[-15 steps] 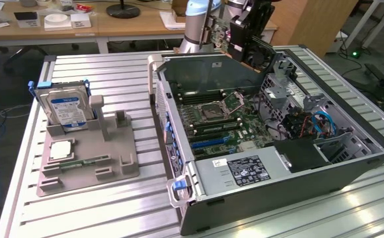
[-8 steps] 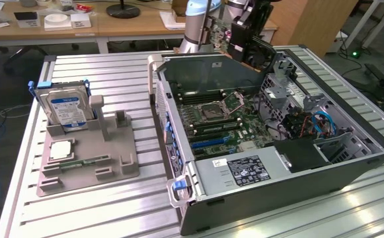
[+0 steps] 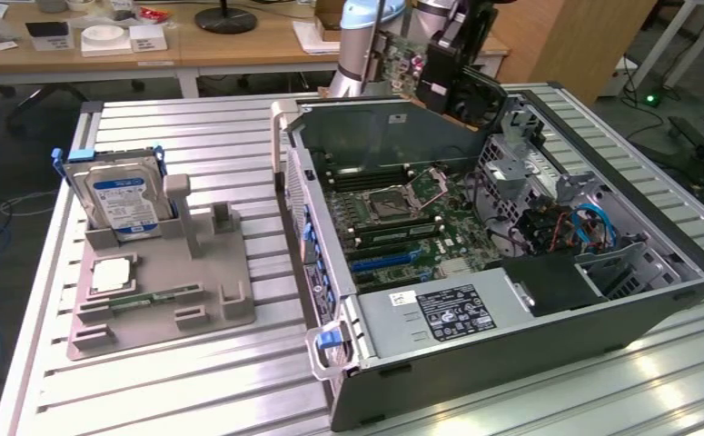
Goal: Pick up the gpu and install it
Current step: 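Insert the gpu into the slot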
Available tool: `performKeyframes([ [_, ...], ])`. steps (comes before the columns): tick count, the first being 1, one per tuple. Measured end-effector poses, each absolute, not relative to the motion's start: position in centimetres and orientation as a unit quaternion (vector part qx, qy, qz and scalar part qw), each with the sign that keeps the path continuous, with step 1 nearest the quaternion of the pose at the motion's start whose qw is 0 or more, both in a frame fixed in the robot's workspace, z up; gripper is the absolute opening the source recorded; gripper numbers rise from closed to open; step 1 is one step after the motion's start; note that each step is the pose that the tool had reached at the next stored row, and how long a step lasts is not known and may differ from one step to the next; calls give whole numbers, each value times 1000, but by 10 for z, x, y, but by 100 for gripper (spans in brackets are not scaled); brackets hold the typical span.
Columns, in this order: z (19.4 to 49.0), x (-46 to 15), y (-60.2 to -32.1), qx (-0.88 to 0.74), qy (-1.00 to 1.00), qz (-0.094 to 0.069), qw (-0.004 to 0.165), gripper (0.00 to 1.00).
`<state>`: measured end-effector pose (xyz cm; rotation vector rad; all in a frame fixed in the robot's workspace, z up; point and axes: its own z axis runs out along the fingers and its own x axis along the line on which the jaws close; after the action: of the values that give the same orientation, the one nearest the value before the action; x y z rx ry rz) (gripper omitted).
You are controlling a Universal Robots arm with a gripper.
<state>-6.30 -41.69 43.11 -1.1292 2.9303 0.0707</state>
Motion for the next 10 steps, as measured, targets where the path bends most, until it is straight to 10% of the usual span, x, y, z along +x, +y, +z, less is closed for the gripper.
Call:
performKeyframes([
  [10,431,-63,-417,-393,919,23,0,28],
])
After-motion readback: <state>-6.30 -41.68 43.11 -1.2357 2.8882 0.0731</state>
